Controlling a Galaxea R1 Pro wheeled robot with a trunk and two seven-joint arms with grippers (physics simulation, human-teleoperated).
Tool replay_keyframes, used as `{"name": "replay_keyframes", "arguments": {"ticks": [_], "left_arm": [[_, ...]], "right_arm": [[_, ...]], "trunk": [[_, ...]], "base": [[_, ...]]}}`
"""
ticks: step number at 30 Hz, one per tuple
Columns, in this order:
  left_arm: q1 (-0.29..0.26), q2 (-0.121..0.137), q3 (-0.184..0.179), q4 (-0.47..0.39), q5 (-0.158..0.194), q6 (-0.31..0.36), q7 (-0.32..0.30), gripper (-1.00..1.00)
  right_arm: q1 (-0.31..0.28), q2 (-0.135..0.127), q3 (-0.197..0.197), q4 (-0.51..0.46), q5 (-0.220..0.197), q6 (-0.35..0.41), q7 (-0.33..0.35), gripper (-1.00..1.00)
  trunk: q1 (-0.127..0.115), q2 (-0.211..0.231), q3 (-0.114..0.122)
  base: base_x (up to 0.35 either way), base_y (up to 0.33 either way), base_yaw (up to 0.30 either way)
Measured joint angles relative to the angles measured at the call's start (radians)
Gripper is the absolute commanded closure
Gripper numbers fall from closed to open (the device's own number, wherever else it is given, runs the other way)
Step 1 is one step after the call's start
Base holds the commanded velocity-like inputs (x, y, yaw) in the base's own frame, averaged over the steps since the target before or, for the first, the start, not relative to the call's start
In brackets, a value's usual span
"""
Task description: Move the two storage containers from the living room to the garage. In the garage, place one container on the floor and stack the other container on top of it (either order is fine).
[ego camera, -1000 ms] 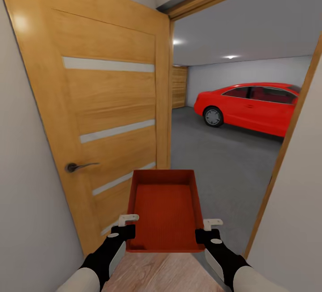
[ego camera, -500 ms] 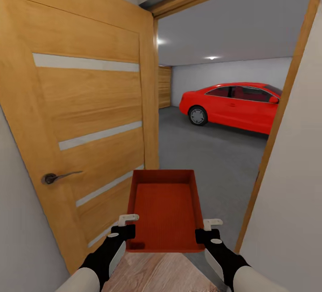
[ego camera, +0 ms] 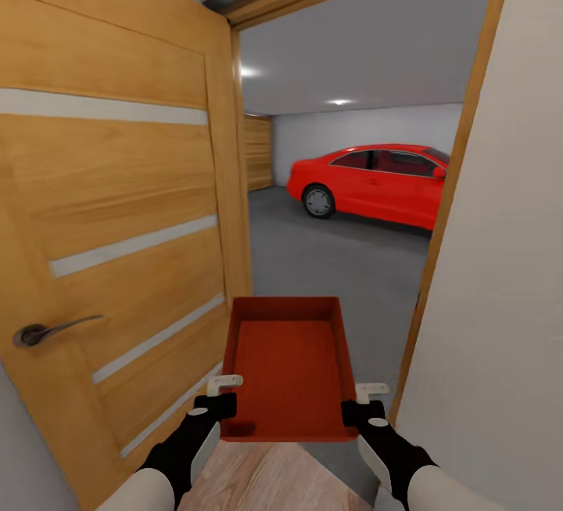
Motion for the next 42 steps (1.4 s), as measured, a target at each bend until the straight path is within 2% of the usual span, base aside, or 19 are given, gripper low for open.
{"name": "replay_keyframes", "arguments": {"ticks": [20, 25, 30, 42], "left_arm": [[0.0, 0.0, 0.001, 0.002, 0.0, -0.003, -0.001, 1.0], [0.0, 0.0, 0.002, 0.003, 0.0, -0.003, -0.001, 1.0], [0.0, 0.0, 0.003, 0.003, -0.001, -0.003, -0.001, 1.0], [0.0, 0.0, 0.005, 0.005, -0.003, -0.002, -0.002, 1.0]], "right_arm": [[0.0, 0.001, 0.0, 0.001, 0.0, -0.001, 0.0, 1.0], [0.0, 0.001, 0.0, 0.001, 0.0, 0.0, 0.0, 1.0], [0.0, 0.001, 0.0, 0.001, -0.001, 0.0, 0.0, 1.0], [0.0, 0.001, 0.003, 0.003, -0.004, -0.001, 0.0, 1.0]], "trunk": [[0.0, 0.0, 0.0], [0.0, 0.0, 0.0], [0.0, 0.0, 0.0], [0.0, 0.0, 0.0]], "base": [[0.318, 0.0, -0.009], [0.32, 0.045, -0.14], [0.319, 0.105, -0.214], [0.29, 0.213, -0.014]]}}
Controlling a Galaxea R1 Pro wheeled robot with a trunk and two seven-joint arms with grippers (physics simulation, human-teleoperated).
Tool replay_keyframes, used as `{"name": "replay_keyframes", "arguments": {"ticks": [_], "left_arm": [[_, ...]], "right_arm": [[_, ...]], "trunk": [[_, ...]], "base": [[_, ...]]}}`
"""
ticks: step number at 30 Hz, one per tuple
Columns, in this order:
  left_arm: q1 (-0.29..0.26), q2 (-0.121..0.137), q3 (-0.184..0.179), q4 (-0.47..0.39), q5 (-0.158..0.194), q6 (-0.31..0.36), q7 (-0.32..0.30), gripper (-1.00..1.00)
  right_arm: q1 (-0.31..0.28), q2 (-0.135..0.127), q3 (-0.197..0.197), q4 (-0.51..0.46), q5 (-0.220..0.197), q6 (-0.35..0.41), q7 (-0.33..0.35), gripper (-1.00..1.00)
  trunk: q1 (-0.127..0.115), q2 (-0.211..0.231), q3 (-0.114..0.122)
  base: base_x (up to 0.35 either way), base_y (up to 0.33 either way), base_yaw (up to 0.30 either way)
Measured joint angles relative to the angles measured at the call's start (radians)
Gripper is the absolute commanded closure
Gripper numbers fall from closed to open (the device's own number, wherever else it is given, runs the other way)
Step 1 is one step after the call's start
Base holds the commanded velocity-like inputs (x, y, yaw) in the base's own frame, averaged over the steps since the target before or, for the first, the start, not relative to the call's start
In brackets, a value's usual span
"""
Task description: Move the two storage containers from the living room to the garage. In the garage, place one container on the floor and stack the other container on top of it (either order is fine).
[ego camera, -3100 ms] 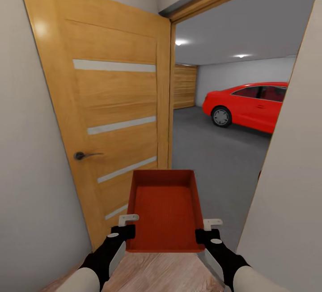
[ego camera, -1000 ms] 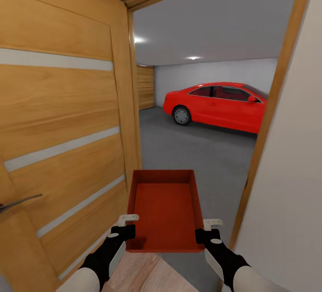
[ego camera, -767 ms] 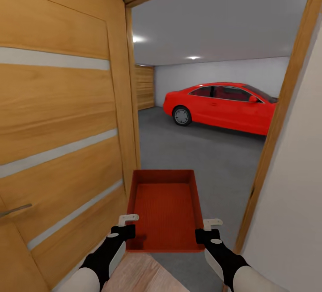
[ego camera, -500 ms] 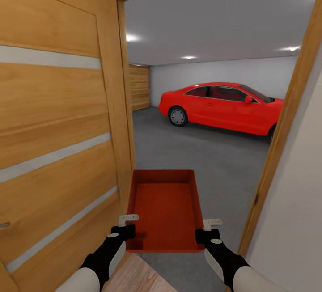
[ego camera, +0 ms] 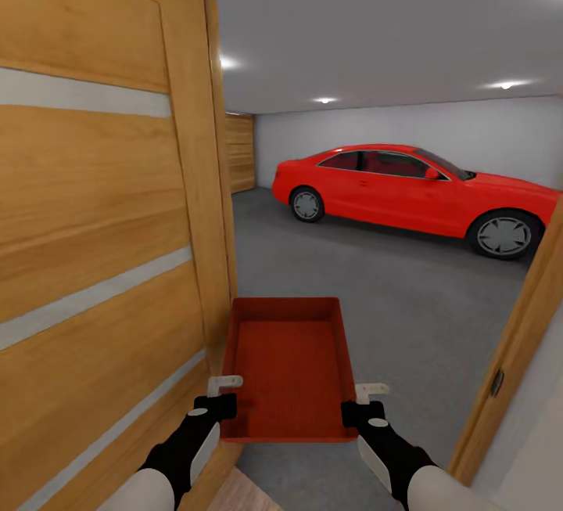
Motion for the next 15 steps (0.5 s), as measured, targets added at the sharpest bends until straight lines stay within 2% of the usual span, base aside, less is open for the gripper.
{"name": "replay_keyframes", "arguments": {"ticks": [3, 7, 15], "left_arm": [[0.0, -0.001, 0.0, 0.0, 0.0, 0.0, 0.001, 1.0], [0.0, 0.0, -0.002, -0.001, 0.003, -0.001, 0.001, 1.0], [0.0, 0.001, -0.005, -0.004, 0.003, 0.003, 0.001, 1.0]], "right_arm": [[0.0, -0.001, 0.001, 0.0, -0.001, 0.0, 0.0, 1.0], [0.0, 0.0, -0.003, -0.002, 0.005, 0.001, 0.0, 1.0], [0.0, 0.0, -0.003, -0.003, 0.005, 0.002, 0.0, 1.0]], "trunk": [[0.0, 0.0, 0.0], [0.0, 0.0, 0.002], [0.0, 0.0, 0.006]], "base": [[0.282, 0.22, -0.078], [0.201, 0.133, -0.203], [0.029, 0.016, -0.244]]}}
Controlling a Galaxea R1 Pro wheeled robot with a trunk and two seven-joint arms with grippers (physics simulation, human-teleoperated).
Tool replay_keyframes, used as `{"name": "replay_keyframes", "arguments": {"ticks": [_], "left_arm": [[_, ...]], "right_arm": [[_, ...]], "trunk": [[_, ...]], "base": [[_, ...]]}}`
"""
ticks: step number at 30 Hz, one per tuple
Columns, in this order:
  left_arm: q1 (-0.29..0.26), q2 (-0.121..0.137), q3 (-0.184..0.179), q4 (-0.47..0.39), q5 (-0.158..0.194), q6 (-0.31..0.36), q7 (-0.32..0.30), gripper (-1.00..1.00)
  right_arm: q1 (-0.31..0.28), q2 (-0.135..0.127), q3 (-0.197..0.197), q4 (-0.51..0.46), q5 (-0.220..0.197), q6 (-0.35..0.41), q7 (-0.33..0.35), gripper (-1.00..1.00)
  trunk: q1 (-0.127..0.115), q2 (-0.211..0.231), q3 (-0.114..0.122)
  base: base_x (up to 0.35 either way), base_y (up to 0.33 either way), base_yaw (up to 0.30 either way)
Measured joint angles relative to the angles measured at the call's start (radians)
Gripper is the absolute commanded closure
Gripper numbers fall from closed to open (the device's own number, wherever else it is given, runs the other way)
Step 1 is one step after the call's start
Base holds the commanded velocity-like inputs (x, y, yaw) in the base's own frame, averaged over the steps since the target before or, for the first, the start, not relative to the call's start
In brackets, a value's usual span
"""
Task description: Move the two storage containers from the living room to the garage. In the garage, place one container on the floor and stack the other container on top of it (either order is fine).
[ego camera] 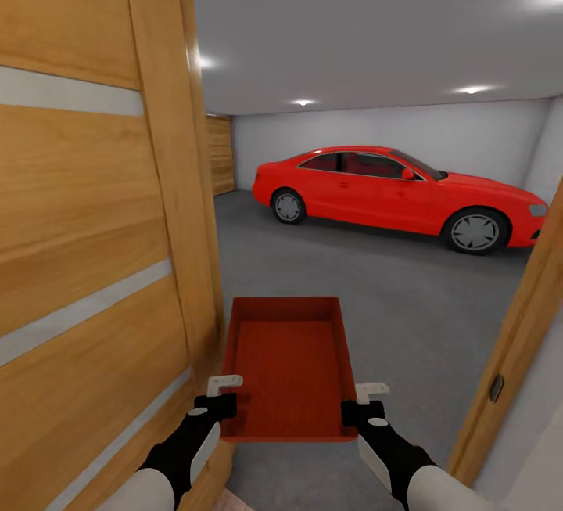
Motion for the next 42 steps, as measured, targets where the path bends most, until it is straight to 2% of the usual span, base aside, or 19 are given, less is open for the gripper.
{"name": "replay_keyframes", "arguments": {"ticks": [15, 29, 42], "left_arm": [[0.0, 0.0, 0.0, 0.0, 0.0, 0.0, 0.0, 1.0], [0.0, 0.0, 0.0, 0.0, 0.0, -0.001, 0.0, 1.0], [0.0, 0.0, -0.001, -0.002, 0.0, 0.0, 0.0, 1.0]], "right_arm": [[0.0, 0.0, 0.0, 0.0, 0.0, 0.0, 0.0, 1.0], [0.0, 0.0, -0.001, 0.0, 0.0, -0.001, 0.001, 1.0], [0.0, 0.0, 0.0, 0.0, 0.0, -0.001, 0.0, 1.0]], "trunk": [[0.0, 0.0, 0.008], [0.0, 0.0, 0.013], [0.0, 0.0, 0.013]], "base": [[0.005, 0.0, -0.244], [0.26, 0.168, -0.2], [0.053, 0.026, -0.025]]}}
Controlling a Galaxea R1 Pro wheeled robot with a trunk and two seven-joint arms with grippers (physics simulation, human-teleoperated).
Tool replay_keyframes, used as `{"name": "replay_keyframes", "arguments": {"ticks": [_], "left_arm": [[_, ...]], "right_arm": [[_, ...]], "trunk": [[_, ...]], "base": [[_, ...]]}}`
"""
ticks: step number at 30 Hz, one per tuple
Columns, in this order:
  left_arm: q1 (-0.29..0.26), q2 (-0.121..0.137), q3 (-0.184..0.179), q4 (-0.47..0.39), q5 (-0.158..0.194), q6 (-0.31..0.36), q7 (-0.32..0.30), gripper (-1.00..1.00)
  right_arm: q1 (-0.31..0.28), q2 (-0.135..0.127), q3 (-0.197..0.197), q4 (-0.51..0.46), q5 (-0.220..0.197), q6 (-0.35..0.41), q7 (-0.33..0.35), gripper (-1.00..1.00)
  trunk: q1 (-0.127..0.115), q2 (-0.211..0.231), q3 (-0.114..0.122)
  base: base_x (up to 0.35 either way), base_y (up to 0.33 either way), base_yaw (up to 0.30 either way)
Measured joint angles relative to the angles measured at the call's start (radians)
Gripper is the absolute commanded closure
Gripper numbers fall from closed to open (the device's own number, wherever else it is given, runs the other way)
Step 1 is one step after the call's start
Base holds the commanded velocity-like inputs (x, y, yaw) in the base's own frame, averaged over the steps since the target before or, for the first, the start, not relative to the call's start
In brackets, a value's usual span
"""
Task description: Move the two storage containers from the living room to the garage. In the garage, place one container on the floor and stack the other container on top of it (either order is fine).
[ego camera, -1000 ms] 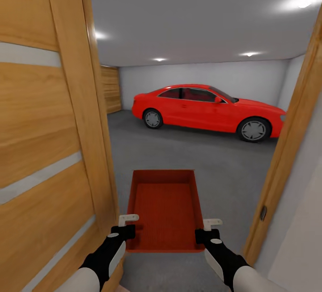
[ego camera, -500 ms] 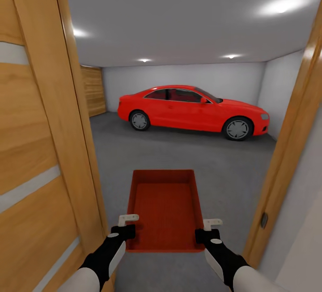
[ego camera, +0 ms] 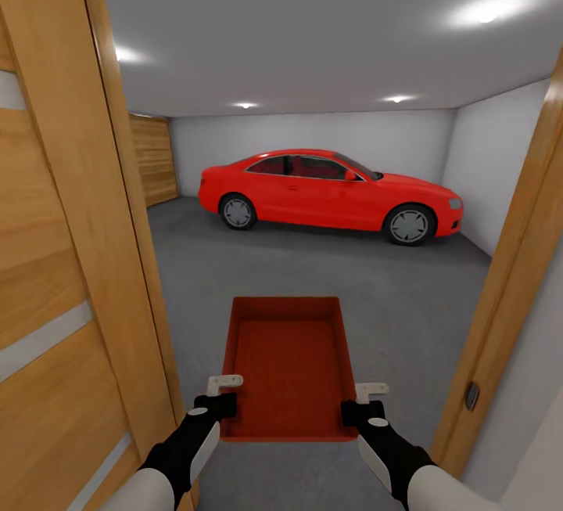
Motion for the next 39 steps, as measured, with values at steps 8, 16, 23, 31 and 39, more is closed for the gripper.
{"name": "replay_keyframes", "arguments": {"ticks": [8, 16, 23, 31, 39], "left_arm": [[0.0, -0.001, 0.001, 0.001, 0.0, 0.0, 0.001, 1.0], [0.0, 0.0, 0.001, 0.002, 0.0, 0.001, 0.0, 1.0], [0.0, 0.0, 0.001, 0.001, 0.0, 0.001, 0.0, 1.0], [0.0, 0.0, 0.001, 0.0, -0.001, 0.002, 0.0, 1.0], [0.0, 0.0, 0.001, 0.0, -0.001, 0.001, 0.0, 1.0]], "right_arm": [[0.0, 0.0, 0.0, 0.0, 0.0, 0.002, 0.0, 1.0], [0.0, 0.0, -0.001, 0.0, 0.001, 0.002, 0.001, 1.0], [0.0, 0.0, -0.001, 0.0, 0.001, 0.001, 0.001, 1.0], [0.0, 0.0, -0.002, 0.0, 0.001, 0.001, 0.001, 1.0], [0.0, 0.0, -0.002, 0.0, 0.001, 0.0, 0.001, 1.0]], "trunk": [[0.0, 0.0, 0.0], [0.0, 0.0, 0.0], [0.0, 0.0, 0.0], [0.0, 0.0, 0.0], [0.0, 0.0, 0.0]], "base": [[0.159, 0.15, -0.062], [0.203, 0.174, -0.228], [0.057, 0.042, -0.24], [0.003, 0.002, -0.16], [0.0, 0.0, -0.011]]}}
